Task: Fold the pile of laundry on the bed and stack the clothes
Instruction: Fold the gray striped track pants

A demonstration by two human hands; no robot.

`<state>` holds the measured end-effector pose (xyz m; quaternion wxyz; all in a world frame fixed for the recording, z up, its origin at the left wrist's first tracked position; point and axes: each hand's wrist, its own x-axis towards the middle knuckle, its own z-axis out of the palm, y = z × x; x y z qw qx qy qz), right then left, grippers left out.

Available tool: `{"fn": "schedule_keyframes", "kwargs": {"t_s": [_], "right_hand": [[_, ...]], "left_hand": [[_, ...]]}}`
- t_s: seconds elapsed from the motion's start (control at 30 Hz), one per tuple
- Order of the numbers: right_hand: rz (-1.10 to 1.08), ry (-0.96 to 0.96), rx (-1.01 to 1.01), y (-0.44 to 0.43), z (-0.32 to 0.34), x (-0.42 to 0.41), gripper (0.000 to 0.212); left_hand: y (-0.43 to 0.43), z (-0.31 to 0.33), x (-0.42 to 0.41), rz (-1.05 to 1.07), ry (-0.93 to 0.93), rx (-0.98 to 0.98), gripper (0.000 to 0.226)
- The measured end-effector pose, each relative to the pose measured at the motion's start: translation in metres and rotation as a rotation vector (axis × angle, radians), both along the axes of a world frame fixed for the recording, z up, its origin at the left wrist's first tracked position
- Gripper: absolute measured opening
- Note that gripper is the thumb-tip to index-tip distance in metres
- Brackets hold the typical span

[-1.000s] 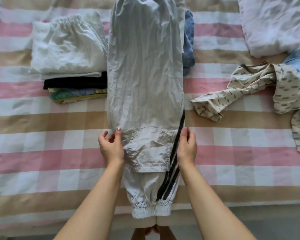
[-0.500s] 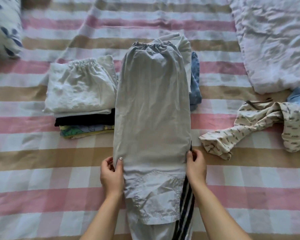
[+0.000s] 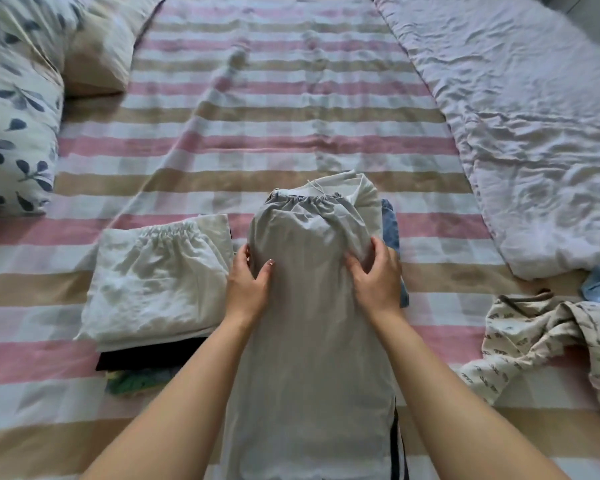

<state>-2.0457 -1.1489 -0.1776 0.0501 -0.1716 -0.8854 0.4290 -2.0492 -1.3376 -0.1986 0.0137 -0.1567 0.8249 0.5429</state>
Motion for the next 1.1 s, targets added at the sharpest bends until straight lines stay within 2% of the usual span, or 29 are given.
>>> {"fn": "schedule_keyframes", "kwargs": {"t_s": [0.1, 0.2, 0.3, 0.37, 0.47, 0.53, 0.57, 0.63, 0.73, 0.8, 0.87, 0.93, 1.0, 1.03, 1.1], "right_hand": [[-0.006, -0.08, -0.058, 0.005, -0.009, -0.014, 0.033], [-0.034, -0.132, -0.088, 0.01, -0.016, -0.022, 0.023], [-0.042, -0.187, -0.087, 0.013, -0.02, -0.029, 0.029], [-0.042, -0.208, -0.106, 0.014, -0.02, -0.032, 0.029], [-0.002, -0.081, -0.205, 0.012, -0.011, -0.032, 0.03], [0.055, 0.037, -0.289, 0.009, -0.004, -0.031, 0.039], [0.063, 0.083, -0.332, 0.008, 0.0, -0.029, 0.035], [0.057, 0.178, -0.357, 0.009, 0.004, -0.024, 0.022], [0.086, 0.179, -0.282, 0.017, 0.004, -0.012, 0.039], [0.129, 0.137, -0.275, 0.02, 0.004, -0.004, 0.038], [0.156, 0.071, -0.301, 0.02, 0.01, -0.001, 0.031], [0.18, 0.014, -0.355, 0.017, 0.017, -0.005, 0.032], [0.221, 0.025, -0.429, 0.015, 0.024, -0.014, 0.01], [0.248, 0.038, -0.426, 0.015, 0.027, -0.017, 0.006], [0.308, 0.059, -0.368, 0.019, 0.029, -0.022, 0.017]], "left_hand": [[-0.001, -0.012, -0.017, 0.029, -0.059, -0.047, 0.044], [-0.005, -0.022, -0.023, 0.05, -0.105, -0.002, 0.03], [-0.008, -0.026, -0.024, 0.027, -0.111, 0.035, 0.022], [-0.009, -0.023, -0.026, 0.002, -0.093, 0.097, 0.024], [-0.008, -0.007, -0.032, 0.009, -0.051, 0.239, 0.043], [-0.005, 0.005, -0.036, 0.029, -0.017, 0.379, 0.043], [-0.006, 0.009, -0.036, 0.027, 0.01, 0.418, 0.04], [-0.011, 0.017, -0.033, -0.003, 0.065, 0.397, 0.039], [-0.024, 0.025, -0.023, -0.158, 0.132, 0.238, 0.041], [-0.029, 0.027, -0.015, -0.277, 0.083, 0.228, 0.038], [-0.027, 0.031, -0.011, -0.305, -0.027, 0.295, 0.034], [-0.025, 0.034, -0.015, -0.293, -0.109, 0.385, 0.043], [-0.028, 0.033, -0.024, -0.266, -0.165, 0.581, 0.057], [-0.03, 0.032, -0.028, -0.235, -0.177, 0.633, 0.058], [-0.031, 0.032, -0.037, -0.16, -0.193, 0.558, 0.041]]}}
